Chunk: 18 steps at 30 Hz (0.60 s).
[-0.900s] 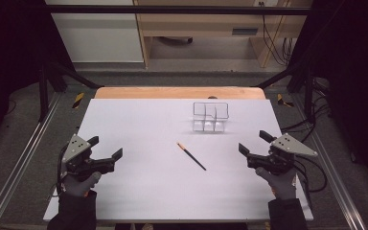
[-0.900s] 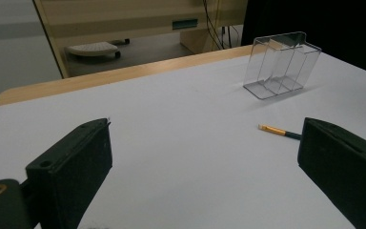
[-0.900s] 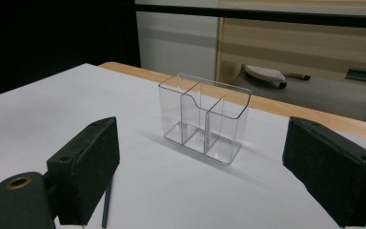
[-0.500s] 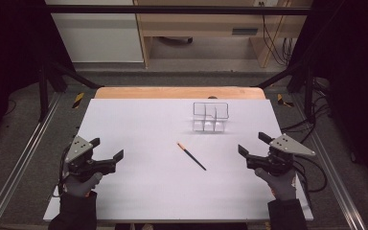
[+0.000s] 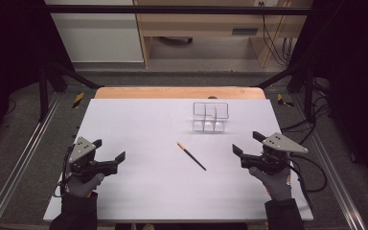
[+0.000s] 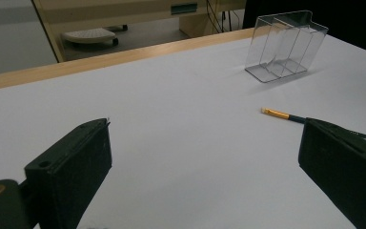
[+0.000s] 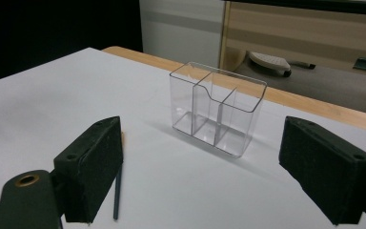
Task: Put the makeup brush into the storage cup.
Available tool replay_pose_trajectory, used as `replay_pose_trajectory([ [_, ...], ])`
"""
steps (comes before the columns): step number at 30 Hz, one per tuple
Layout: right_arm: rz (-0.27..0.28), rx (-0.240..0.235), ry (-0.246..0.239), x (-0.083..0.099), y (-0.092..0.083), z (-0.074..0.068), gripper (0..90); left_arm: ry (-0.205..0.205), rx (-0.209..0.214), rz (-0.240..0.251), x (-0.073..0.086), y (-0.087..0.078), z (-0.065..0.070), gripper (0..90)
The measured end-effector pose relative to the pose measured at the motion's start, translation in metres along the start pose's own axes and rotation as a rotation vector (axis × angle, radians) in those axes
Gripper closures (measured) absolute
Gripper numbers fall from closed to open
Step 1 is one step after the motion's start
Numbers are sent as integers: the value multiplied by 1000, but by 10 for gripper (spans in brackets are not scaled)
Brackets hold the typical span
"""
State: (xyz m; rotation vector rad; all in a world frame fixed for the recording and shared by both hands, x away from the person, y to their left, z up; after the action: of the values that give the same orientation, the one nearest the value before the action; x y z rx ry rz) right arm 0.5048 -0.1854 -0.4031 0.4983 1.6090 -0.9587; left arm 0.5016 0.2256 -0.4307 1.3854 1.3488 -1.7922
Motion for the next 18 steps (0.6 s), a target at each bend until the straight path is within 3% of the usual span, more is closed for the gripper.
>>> replay_pose_trajectory([
  [5, -42, 1, -23, 2, 9, -8, 160, -2, 0, -1, 1, -1, 0, 33],
  [7, -82, 0, -52, 4, 17, -15, 163, 5, -2, -5, 2, -1, 0, 33],
  [11, -113, -16, -59, 4, 27, -23, 173, 5, 2, -9, 2, -1, -1, 33],
  [18, -211, -32, -95, 2, 56, -33, 187, -2, 0, -15, 5, 0, -3, 33],
])
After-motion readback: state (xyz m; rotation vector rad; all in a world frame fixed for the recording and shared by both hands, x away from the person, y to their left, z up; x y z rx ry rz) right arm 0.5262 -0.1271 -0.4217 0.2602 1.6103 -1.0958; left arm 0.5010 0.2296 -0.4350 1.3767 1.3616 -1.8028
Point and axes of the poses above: each handheld gripper's, and its own axes: y roughly forward along the jaws, x roughly out of its underside, z roughly to its right, the point moved 9 cm from there along y, roughly forward along the jaws, and after that the axes turned 5 degrees about -x, right-handed, at the moved point
